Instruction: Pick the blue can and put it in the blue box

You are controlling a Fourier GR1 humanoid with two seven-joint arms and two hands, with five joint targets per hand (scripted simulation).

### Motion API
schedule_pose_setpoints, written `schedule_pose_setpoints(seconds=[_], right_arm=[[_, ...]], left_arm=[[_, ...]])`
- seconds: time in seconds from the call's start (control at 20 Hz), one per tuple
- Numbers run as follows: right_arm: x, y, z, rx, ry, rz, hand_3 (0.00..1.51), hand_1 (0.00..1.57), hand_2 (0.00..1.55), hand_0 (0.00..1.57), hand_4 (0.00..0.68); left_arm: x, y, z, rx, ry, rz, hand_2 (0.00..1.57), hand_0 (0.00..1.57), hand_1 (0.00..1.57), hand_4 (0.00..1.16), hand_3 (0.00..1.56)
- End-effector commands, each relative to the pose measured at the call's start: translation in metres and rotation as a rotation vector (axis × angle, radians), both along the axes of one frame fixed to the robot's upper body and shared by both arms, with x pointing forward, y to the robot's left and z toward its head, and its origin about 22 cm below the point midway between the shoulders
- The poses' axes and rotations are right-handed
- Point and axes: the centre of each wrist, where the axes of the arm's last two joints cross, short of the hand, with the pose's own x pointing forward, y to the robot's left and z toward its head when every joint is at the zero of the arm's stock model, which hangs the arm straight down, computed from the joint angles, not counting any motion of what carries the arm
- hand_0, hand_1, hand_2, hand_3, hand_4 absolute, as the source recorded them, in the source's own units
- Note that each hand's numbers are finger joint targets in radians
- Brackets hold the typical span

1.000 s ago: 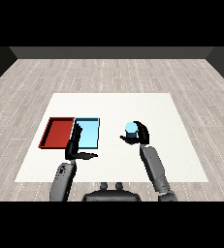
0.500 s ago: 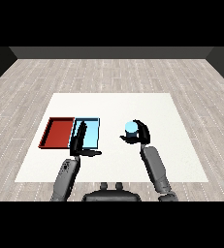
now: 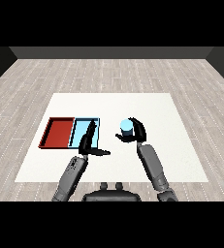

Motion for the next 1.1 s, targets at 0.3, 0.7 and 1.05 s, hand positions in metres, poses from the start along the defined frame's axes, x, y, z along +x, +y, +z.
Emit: schedule_pose_setpoints(seconds=[0.3, 0.7, 1.05], right_arm=[[0.014, 0.025, 0.01, 0.006, -0.01, 0.059, 1.37, 1.46, 1.47, 1.46, 0.551], [-0.016, 0.034, 0.019, 0.047, -0.021, 0.1, 1.37, 1.42, 1.46, 1.42, 0.555], [0.01, 0.053, 0.013, 0.072, -0.017, 0.121, 1.36, 1.44, 1.46, 1.44, 0.553]], left_arm=[[0.002, -0.021, -0.016, 0.03, 0.023, -0.05, 0.0, 0.0, 0.0, 0.0, 0.0], [-0.003, -0.034, -0.019, 0.015, 0.084, -0.058, 0.0, 0.0, 0.0, 0.0, 0.0], [0.002, -0.059, -0.036, 0.006, 0.096, -0.079, 0.0, 0.0, 0.0, 0.0, 0.0]])
